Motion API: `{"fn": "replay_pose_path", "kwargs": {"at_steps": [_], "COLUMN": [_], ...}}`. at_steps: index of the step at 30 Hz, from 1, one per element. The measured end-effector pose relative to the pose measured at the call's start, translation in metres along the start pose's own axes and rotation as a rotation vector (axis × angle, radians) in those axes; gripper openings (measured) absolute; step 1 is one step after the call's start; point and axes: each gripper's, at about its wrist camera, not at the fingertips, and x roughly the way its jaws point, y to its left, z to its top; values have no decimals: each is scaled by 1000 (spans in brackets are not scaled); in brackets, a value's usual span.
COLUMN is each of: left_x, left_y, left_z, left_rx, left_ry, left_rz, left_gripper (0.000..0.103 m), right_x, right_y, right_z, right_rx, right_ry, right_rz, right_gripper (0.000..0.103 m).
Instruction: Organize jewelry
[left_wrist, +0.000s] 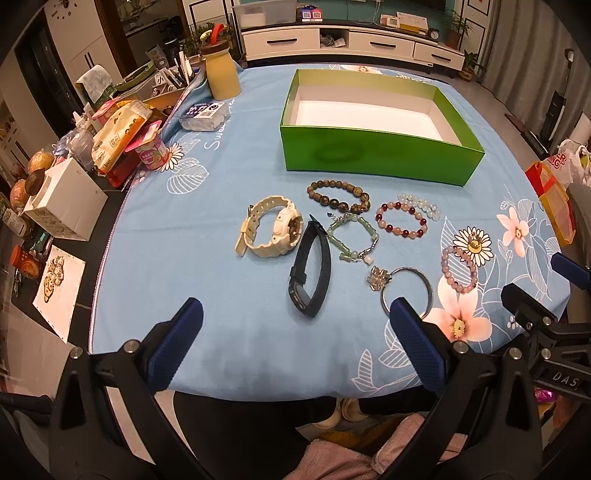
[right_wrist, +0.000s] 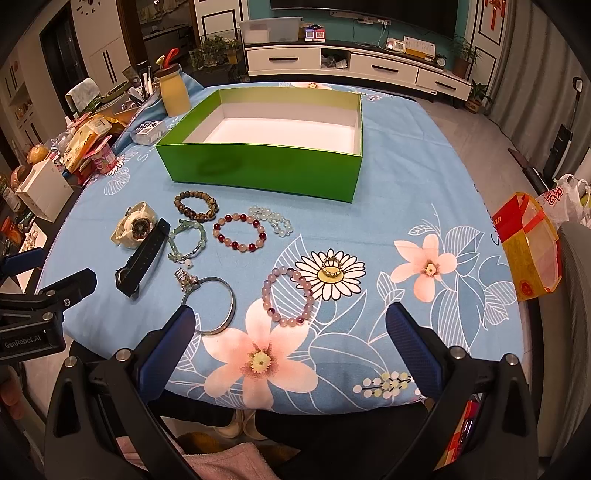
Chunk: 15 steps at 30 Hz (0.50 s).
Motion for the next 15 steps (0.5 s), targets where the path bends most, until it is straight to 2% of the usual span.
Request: {"fn": "replay_pose_path", "kwargs": {"at_steps": [15], "left_x": [1], "left_y": [-1], "left_z": [-4], "left_rx": [-4], "left_ry": [-5], "left_rz": [-5], "left_gripper": [101], "right_x": [-1], "right_y": [0], "right_z": [0], "right_rx": [-1], "right_ry": [-4], "right_rz": [4], "right_gripper": [102]}}
